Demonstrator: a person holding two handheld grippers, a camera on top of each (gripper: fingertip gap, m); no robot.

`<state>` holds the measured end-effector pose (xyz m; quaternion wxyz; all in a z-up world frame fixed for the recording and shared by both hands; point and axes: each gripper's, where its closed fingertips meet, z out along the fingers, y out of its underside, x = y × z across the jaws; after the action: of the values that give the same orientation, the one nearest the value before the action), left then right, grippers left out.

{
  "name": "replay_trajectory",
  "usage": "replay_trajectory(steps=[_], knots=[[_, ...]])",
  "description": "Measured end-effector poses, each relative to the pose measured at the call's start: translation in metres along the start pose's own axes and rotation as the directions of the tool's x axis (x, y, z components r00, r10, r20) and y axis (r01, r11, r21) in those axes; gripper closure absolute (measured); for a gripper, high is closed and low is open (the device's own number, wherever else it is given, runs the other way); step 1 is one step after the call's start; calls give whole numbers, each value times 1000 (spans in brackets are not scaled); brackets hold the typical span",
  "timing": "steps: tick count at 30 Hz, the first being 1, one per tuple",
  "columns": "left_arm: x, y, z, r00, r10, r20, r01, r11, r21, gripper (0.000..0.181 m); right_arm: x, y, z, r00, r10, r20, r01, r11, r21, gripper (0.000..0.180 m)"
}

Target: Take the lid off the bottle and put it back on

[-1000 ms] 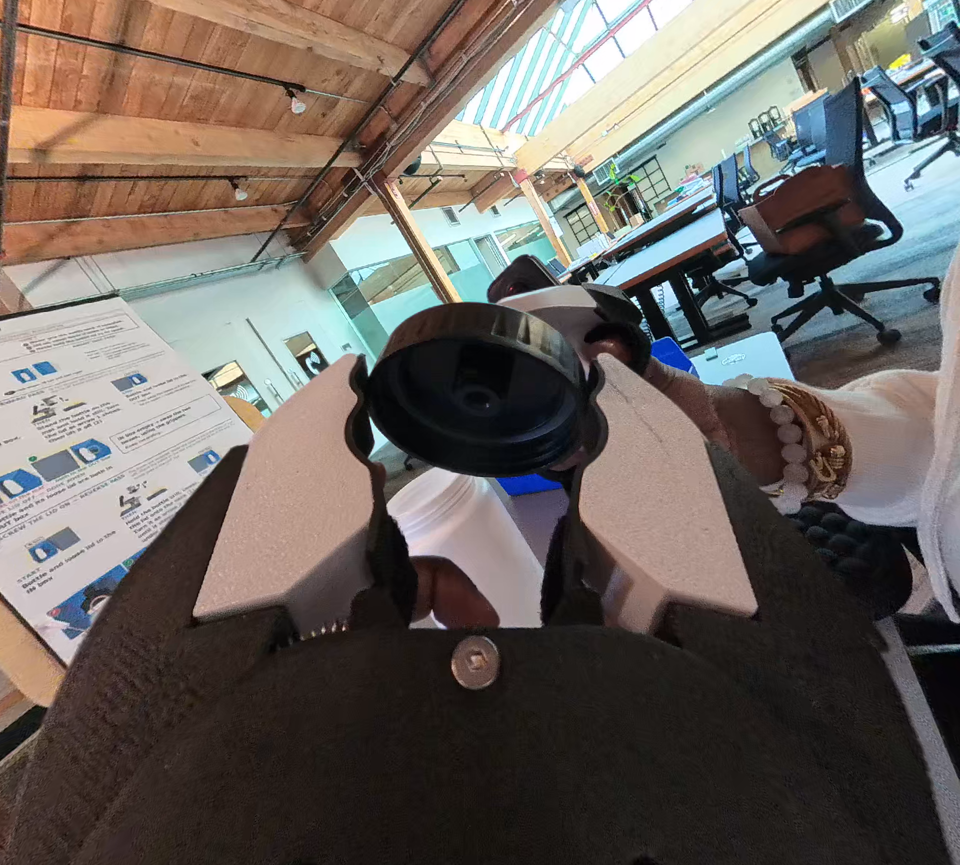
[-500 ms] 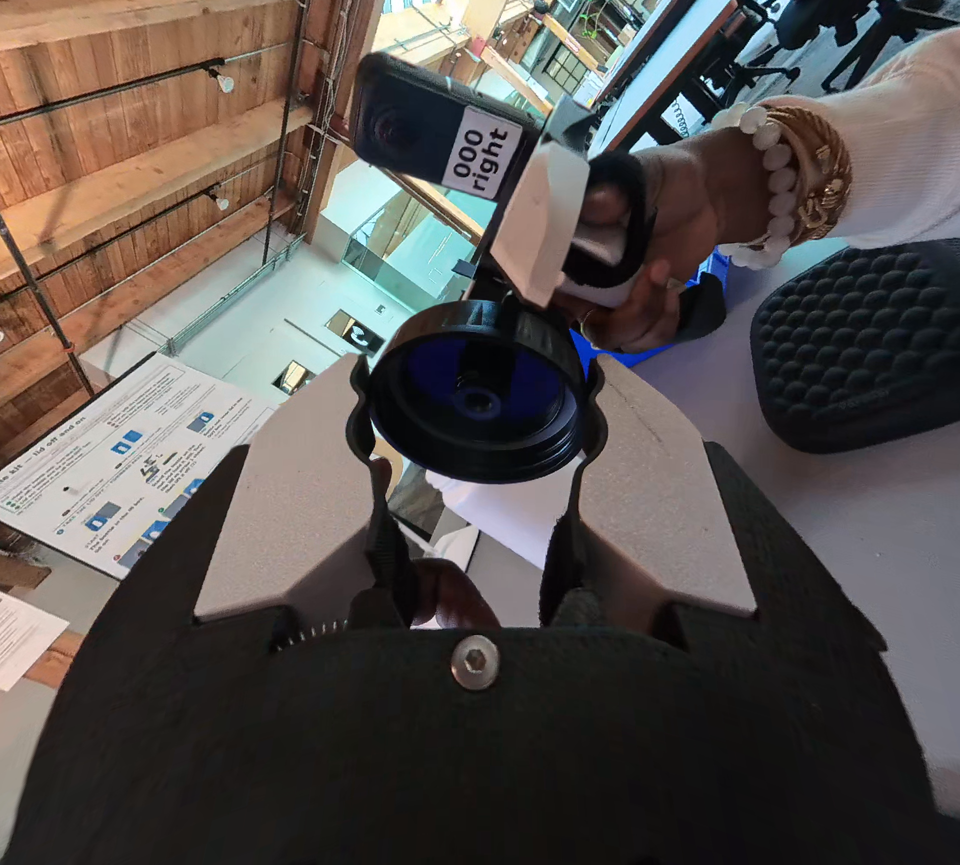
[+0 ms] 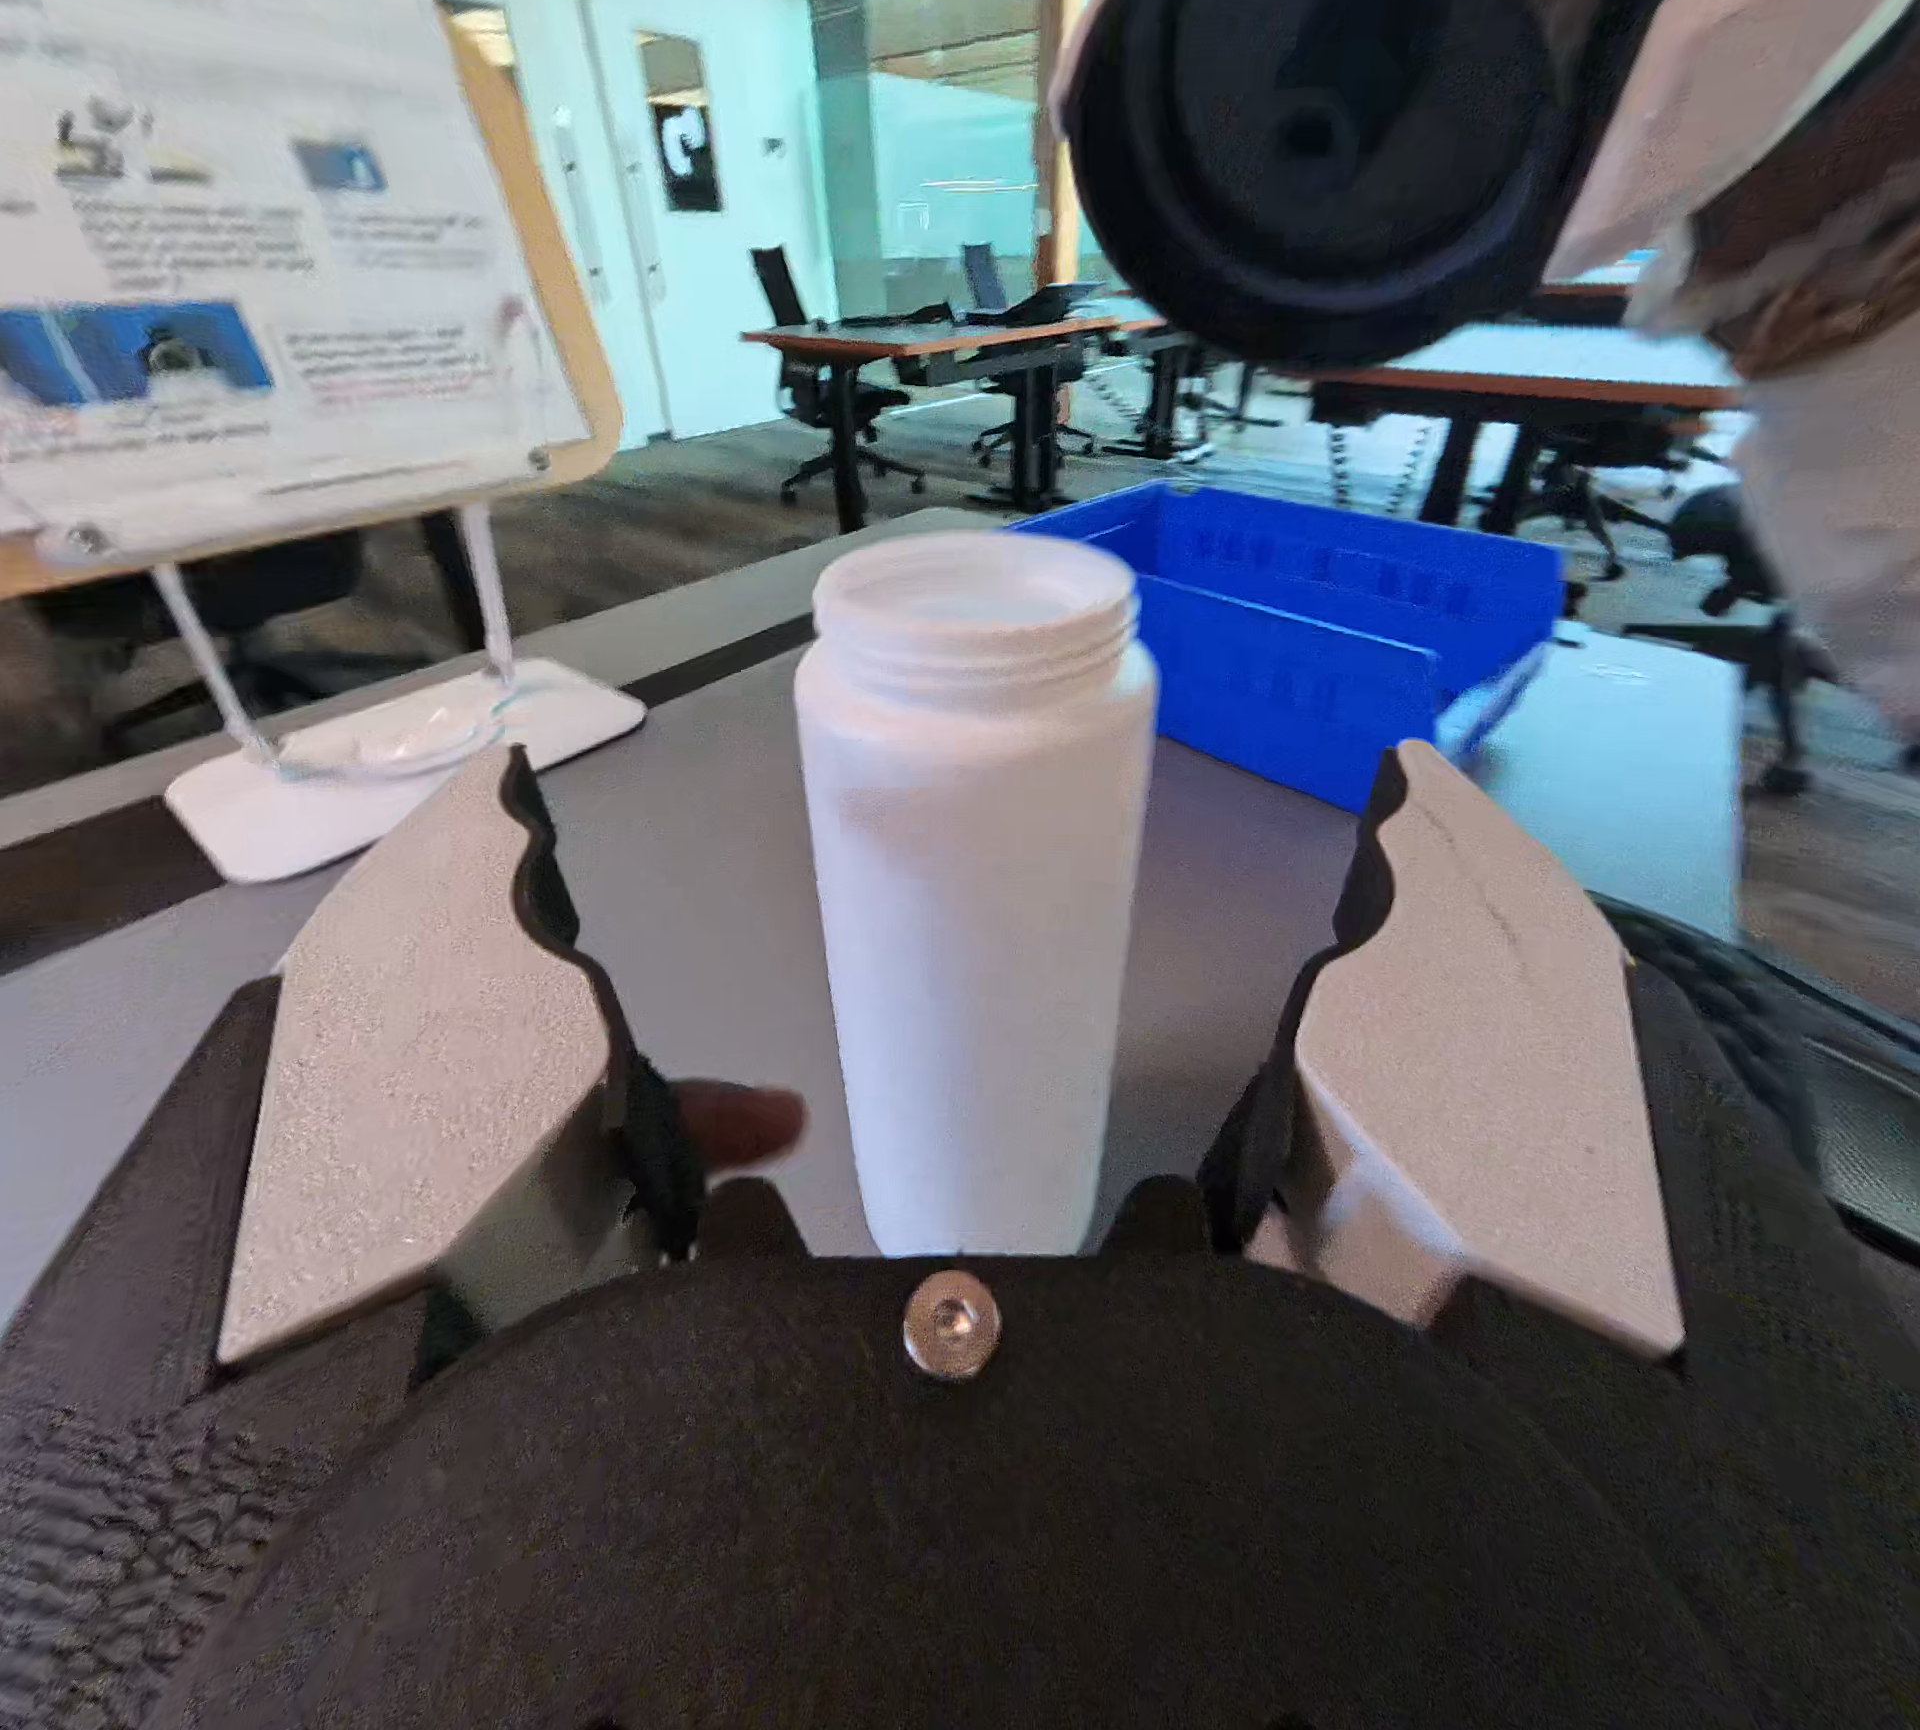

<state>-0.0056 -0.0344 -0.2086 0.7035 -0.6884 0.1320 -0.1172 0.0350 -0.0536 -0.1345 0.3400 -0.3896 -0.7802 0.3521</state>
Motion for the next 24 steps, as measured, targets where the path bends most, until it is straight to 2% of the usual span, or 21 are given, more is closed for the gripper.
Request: replay_trajectory(steps=[1, 2, 4, 7, 11, 14, 17, 19, 21, 24], knots=[[-5, 8, 7, 999, -8, 35, 8, 1000, -5, 38, 12, 6, 3, 999, -40, -7, 39, 995, -92, 108], [-7, 15, 13, 998, 0, 58, 1, 1000, -13, 38, 22, 12, 7, 997, -74, 4, 73, 982, -174, 108], [3, 24, 19, 1000, 30, 9, -30, 999, -40, 38, 33, 22, 16, 990, -119, 72, 135, 942, -307, 108], [13, 29, 29, 999, 14, -47, -19, 995, -103, 41, 35, 32, 27, 965, -161, 205, 237, 868, -435, 108], [9, 29, 46, 999, 44, -16, -45, 994, -103, 41, 35, 42, 39, 931, -131, 342, 303, 800, -518, 108], [6, 26, 55, 999, 43, 3, -43, 998, -55, 40, 38, 53, 48, 918, -113, 379, 331, 746, -578, 108], [0, 34, 63, 998, 37, 46, -36, 999, -23, 43, 35, 54, 53, 908, -103, 406, 345, 734, -585, 108], [2, 44, 68, 999, 25, 38, -24, 998, -50, 51, 34, 55, 54, 906, -104, 410, 352, 722, -596, 108], [2, 50, 70, 999, 32, 34, -30, 998, -62, 72, 28, 59, 54, 894, -92, 438, 370, 704, -607, 108], [1, 52, 70, 1000, -7, 14, 8, 999, -37, 76, 32, 62, 55, 897, -124, 425, 390, 676, -625, 108]])
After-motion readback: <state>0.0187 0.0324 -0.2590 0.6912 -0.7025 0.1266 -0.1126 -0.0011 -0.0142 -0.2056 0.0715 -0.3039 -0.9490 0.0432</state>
